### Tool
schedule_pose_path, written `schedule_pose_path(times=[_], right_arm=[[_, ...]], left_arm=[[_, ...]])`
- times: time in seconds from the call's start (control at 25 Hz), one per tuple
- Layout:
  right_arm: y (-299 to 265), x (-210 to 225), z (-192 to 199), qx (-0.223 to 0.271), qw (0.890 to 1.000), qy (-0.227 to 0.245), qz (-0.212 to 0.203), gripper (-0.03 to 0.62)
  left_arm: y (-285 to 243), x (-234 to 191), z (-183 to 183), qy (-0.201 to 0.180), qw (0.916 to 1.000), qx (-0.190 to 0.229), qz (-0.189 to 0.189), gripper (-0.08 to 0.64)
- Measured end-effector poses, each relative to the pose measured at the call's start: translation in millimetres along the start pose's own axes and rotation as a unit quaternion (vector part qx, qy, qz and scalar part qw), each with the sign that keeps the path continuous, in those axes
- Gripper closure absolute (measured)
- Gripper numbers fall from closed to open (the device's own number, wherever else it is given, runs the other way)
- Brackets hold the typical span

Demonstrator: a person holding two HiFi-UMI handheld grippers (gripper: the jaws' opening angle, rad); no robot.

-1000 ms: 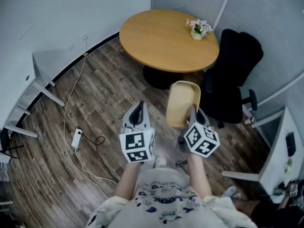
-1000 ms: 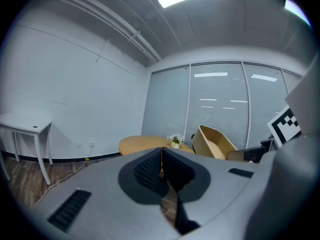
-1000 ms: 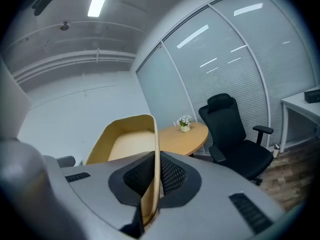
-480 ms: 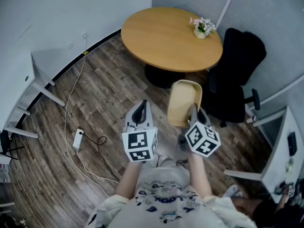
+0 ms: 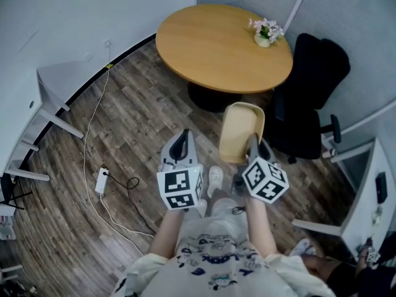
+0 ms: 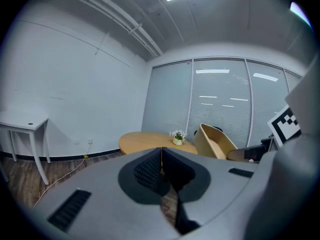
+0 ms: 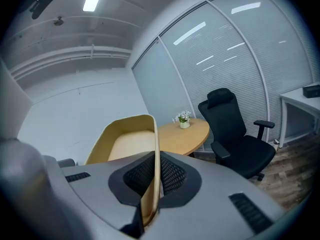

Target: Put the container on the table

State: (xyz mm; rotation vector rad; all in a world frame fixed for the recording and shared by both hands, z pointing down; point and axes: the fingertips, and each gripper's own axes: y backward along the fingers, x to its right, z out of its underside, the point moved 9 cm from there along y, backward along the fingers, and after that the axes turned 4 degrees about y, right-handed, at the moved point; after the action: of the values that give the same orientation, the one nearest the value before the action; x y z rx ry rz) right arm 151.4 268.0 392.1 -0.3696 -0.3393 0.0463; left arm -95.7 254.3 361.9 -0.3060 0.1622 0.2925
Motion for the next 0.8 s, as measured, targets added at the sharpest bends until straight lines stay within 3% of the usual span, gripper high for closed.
schedule_pose_path(times=[0.8], right_arm=[[-166, 16, -68, -0.018, 0.999, 0.008, -0.029, 0.581]], left_arm=[[-150, -7, -41, -0.002, 0.9995, -0.001, -0.033, 0.554]])
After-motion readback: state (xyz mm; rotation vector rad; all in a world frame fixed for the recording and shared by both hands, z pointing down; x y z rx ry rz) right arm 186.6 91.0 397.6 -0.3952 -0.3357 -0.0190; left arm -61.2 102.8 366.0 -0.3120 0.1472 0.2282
